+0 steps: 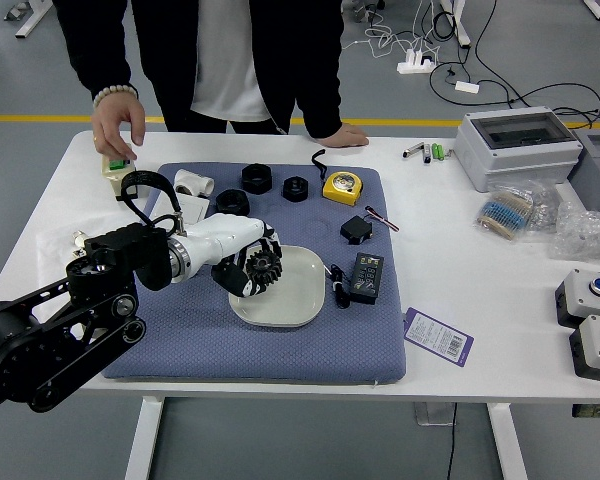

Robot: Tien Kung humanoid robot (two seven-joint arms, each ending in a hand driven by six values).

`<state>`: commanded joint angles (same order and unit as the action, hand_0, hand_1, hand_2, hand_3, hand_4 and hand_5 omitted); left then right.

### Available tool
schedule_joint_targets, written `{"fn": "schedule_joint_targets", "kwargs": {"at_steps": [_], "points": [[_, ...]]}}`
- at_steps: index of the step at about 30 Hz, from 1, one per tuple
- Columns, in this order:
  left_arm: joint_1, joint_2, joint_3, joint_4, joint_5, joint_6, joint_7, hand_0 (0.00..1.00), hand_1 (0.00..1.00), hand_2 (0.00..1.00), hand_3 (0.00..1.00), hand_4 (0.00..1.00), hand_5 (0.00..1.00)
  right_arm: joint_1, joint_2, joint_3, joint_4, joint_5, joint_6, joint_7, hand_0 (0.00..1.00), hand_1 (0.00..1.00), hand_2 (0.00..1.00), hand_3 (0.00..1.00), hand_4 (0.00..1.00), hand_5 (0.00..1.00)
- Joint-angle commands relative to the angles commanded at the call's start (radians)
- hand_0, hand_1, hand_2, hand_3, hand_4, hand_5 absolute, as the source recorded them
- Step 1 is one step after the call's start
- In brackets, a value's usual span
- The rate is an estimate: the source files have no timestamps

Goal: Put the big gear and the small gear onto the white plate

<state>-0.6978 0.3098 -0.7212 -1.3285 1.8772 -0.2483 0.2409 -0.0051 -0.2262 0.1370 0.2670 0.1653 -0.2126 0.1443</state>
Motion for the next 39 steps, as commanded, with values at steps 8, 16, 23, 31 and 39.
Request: {"fn": "schedule_joint_targets", "kwargs": {"at_steps": [8,16,23,31,39], "points": [[-0.012,-0.045,0.020,0.073,0.000,0.028,-0.017,0.461,0.544,0.583,0.609,0.890,0.115,0.001,-0.001,0.001,0.000,0.000,-0.001,0.001,0.634,0.632,0.733,0.560,0.771,0.723],[-0.027,-0.085,0.022,0.152,0.009,0.068,-0.045,0.461,0.560,0.604,0.611,0.908,0.129,0.002,-0.001,-0.004,0.001,0.000,-0.005,0.003,0.625,0.631,0.731,0.558,0.770,0.724],[-0.029,-0.088,-0.001,0.148,0.029,0.088,-0.053,0.459,0.576,0.674,0.621,0.932,0.142,0.001,0.000,-0.004,0.001,0.003,-0.007,0.004,0.625,0.628,0.730,0.556,0.767,0.720],[-0.033,-0.020,-0.050,0.081,0.075,0.034,-0.015,0.452,0.557,0.597,0.604,0.826,0.116,-0.001,0.000,-0.006,0.000,0.005,-0.007,0.003,0.623,0.627,0.729,0.550,0.765,0.718],[-0.042,0.098,-0.035,0.102,0.088,-0.010,-0.016,0.453,0.558,0.592,0.608,0.800,0.080,-0.001,-0.001,-0.007,0.001,0.009,-0.007,0.003,0.622,0.626,0.729,0.551,0.764,0.717]]}}
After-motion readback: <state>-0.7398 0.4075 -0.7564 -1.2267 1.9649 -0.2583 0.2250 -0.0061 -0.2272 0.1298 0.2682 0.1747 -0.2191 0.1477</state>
